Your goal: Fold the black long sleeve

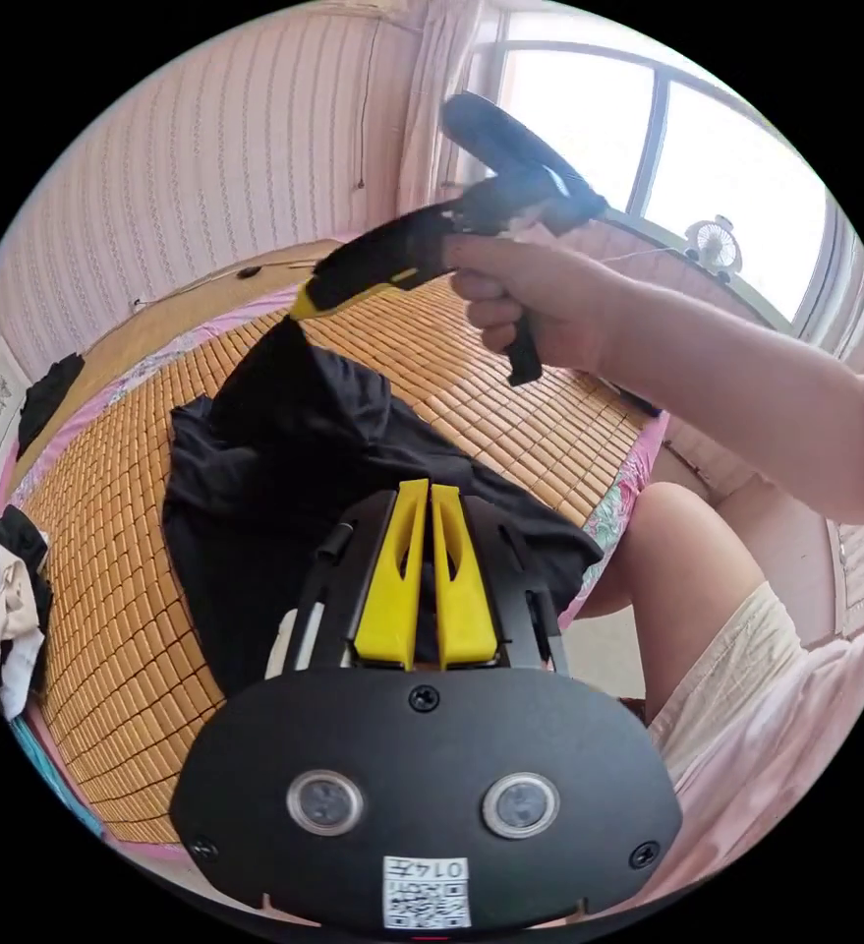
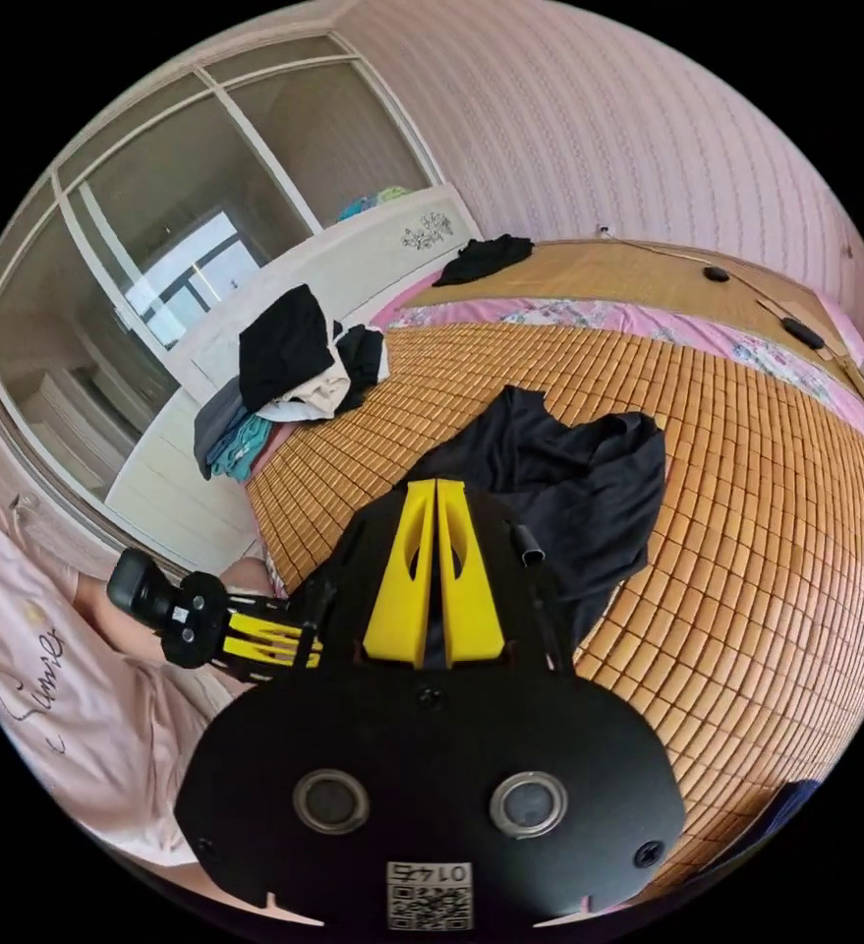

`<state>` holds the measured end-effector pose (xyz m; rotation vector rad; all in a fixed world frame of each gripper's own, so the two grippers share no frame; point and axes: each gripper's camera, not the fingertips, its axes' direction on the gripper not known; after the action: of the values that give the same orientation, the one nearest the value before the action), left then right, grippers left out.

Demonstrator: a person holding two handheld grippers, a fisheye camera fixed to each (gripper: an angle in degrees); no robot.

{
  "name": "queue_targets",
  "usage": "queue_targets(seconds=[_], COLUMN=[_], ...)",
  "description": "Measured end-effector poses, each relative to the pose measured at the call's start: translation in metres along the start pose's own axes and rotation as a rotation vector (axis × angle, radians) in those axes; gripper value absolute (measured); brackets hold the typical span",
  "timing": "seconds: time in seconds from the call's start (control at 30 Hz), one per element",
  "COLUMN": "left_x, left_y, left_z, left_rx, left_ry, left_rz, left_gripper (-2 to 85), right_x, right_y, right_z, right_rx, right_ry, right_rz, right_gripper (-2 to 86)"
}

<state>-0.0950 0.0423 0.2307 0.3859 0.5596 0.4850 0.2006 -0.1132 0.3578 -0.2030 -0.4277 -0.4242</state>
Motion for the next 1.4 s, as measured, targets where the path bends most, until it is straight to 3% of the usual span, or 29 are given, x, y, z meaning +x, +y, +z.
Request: queue_targets(seconds=[0.13,0.23,0.33,0.47,0.57,0.8,0.93,1.1,1.4], left_x=[-0.067,-0.134,-0.203,-0.264,-0.273,-0.302,-0.335,-0.398,-0.446], left_y=[0.005,0.036,0.091,0.147,0.138,0.022,-0.037,-0.076,-0.113], left_z=[-0.066,-0.124,-0.159,-0.189,-0.189,-0.053,0.043,0.148,0.209], left_rx=[0.151,0.204,0.125,0.028,0.069,-0.016,-0.124,-0.292,-0.39], left_ry=[-0.091,-0.29,-0.549,-0.657,-0.627,-0.336,-0.314,-0.302,-0.449], left_rz=[-0.152,-0.318,-0.537,-0.782,-0.747,-0.434,-0.321,-0.361,-0.349], left_gripper=[-1.0,-1.0,-1.0,-0.9,-0.8,0.0,2.5,5.4,-0.8], right_x=[0.034,0.061,0.094,0.109,0.099,0.096,0.118,0.166,0.206], right_y=[0.042,0.083,0.124,0.154,0.133,0.016,-0.063,-0.116,-0.155], right_z=[-0.12,-0.171,-0.189,-0.178,-0.142,-0.006,0.082,0.15,0.181], right_rx=[0.228,0.205,0.093,0.013,-0.038,-0.221,-0.306,-0.377,-0.4], right_ry=[0.234,0.474,0.666,0.613,0.542,0.425,0.482,0.582,0.587], right_rz=[0.138,0.271,0.432,0.533,0.425,0.086,-0.055,-0.009,0.023], right_gripper=[-0.1,0.2,1.2,4.2,5.3,5.8,6.0,7.8,0.5])
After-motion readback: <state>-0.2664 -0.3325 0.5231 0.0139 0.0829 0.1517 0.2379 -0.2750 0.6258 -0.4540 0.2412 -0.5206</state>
